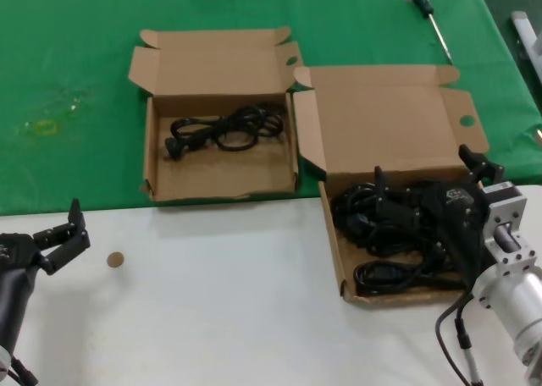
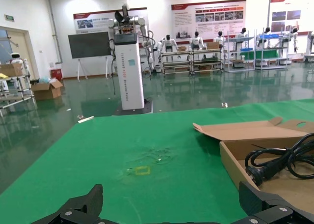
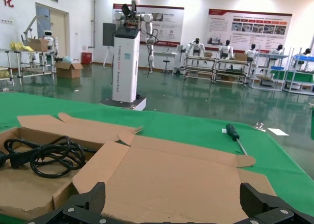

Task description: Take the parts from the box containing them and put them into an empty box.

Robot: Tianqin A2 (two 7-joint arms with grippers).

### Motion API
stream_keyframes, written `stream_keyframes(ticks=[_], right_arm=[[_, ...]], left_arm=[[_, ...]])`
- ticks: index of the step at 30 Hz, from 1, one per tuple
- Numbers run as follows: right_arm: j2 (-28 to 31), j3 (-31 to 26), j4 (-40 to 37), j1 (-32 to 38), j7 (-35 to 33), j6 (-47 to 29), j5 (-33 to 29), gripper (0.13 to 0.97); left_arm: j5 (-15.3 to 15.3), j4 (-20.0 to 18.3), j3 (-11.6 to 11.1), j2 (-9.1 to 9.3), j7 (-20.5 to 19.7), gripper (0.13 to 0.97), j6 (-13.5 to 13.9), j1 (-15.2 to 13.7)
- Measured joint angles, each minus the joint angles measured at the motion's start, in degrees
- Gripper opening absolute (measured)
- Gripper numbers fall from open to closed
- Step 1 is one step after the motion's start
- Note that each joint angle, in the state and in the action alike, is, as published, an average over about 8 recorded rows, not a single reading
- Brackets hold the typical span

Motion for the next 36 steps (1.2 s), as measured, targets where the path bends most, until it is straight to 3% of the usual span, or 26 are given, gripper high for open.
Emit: stream_keyframes(ticks=[36], right_arm=[[0.00,0.00,0.00,0.00,0.00,0.00,0.00,0.966]], left_arm=[[0.00,0.00,0.00,0.00,0.00,0.966,0.00,0.00]])
